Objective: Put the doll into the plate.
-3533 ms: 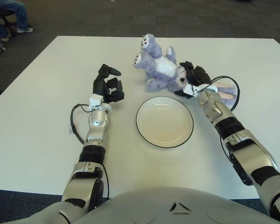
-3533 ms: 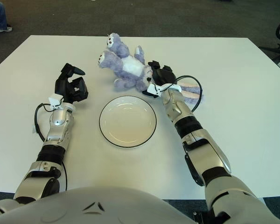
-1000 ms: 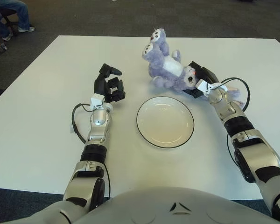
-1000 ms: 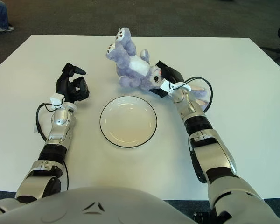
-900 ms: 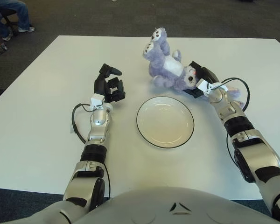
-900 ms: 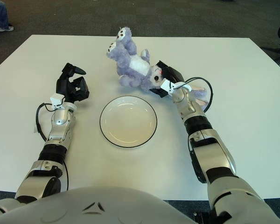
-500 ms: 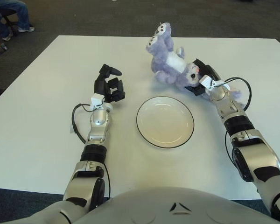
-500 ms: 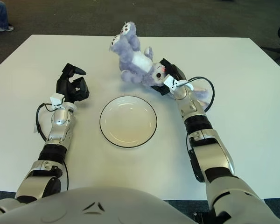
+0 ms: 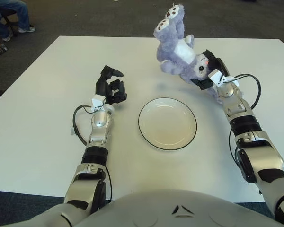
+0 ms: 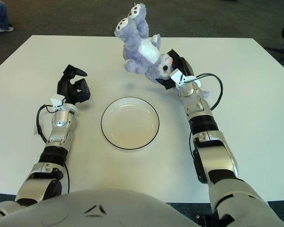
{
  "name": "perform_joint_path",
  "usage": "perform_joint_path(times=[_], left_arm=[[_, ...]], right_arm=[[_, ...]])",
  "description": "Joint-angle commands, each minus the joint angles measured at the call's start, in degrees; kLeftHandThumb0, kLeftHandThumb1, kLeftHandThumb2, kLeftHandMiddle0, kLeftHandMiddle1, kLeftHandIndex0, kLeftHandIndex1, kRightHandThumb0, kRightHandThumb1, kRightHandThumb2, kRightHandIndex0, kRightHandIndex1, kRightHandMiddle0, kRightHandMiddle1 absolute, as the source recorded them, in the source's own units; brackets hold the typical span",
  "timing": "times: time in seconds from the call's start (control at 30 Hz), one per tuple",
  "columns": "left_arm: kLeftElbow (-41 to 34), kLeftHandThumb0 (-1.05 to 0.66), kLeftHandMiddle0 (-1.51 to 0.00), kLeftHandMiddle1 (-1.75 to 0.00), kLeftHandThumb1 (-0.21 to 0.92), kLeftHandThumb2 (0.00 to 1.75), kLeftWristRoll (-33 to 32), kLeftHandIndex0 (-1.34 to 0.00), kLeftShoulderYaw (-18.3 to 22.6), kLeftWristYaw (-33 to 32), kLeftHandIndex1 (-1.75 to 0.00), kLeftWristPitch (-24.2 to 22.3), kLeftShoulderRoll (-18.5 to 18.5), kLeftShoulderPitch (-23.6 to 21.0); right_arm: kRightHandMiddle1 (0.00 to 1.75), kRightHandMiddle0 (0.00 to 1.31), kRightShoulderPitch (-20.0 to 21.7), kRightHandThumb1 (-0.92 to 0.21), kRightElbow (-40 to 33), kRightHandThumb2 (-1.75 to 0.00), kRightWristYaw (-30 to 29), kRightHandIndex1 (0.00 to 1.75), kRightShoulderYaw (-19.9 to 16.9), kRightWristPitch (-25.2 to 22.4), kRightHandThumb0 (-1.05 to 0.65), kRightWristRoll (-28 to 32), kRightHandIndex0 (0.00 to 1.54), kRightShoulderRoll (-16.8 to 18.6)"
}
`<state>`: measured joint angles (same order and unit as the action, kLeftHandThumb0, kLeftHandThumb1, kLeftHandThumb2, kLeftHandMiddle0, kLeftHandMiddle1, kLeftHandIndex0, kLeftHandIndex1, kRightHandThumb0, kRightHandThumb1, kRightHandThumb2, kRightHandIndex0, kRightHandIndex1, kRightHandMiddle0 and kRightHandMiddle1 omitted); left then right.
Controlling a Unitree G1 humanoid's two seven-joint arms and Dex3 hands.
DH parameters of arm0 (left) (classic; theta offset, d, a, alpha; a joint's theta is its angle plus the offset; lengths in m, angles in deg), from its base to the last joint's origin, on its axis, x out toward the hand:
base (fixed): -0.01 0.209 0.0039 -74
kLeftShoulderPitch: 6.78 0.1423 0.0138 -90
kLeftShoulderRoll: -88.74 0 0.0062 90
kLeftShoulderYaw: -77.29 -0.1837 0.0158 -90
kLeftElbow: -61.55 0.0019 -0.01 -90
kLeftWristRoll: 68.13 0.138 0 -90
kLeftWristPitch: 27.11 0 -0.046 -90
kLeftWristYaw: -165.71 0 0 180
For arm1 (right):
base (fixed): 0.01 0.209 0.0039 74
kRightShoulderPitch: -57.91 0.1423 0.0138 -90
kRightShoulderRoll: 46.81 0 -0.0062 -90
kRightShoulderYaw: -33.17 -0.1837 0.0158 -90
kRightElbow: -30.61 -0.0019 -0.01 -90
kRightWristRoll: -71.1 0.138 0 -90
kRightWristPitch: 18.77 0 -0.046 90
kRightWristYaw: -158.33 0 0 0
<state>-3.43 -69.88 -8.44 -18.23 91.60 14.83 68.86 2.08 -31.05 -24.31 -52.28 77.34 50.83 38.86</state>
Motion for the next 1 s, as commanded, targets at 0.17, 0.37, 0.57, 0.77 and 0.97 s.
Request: perform_joint_path(times=[0.17, 0.37, 0.57, 0.77, 0.97], left_arm=[[3.0, -0.43, -1.16, -1.75, 0.48, 1.12, -0.3, -0.49, -0.1, 0.6, -1.75, -0.4, 1.3, 5.6], [3.2, -0.43, -1.16, -1.75, 0.47, 1.12, -0.6, -0.49, 0.0, 0.9, -1.75, -0.5, 1.3, 5.4], [3.4, -0.43, -1.15, -1.75, 0.48, 1.11, -0.3, -0.48, 0.1, 0.4, -1.75, -1.2, 1.5, 5.3], [3.4, -0.43, -1.14, -1.75, 0.49, 1.1, 0.1, -0.48, 0.1, -0.1, -1.75, -1.8, 1.6, 5.1], [3.7, -0.43, -1.16, -1.75, 0.47, 1.12, 0.5, -0.49, 0.0, -0.3, -1.75, -1.4, 1.4, 4.8]], right_arm=[[1.75, 0.76, -2.4, -0.21, -14.9, -1.45, 1.6, 1.75, -1.9, -4.3, 0.51, 0.7, 0.7, -0.4], [1.75, 0.75, -3.5, -0.2, -18.2, -1.46, 1.8, 1.75, -2.0, -5.2, 0.52, 0.4, 0.7, -0.7], [1.75, 0.79, -5.3, -0.19, -21.6, -1.47, 3.8, 1.75, -2.9, -5.1, 0.52, 2.1, 0.71, -1.1], [1.75, 0.84, -7.4, -0.2, -24.9, -1.46, 5.9, 1.75, -3.7, -4.6, 0.51, 3.2, 0.7, -1.5], [1.75, 0.87, -10.1, -0.18, -28.8, -1.48, 8.4, 1.75, -4.4, -5.0, 0.52, 4.5, 0.72, -2.0]])
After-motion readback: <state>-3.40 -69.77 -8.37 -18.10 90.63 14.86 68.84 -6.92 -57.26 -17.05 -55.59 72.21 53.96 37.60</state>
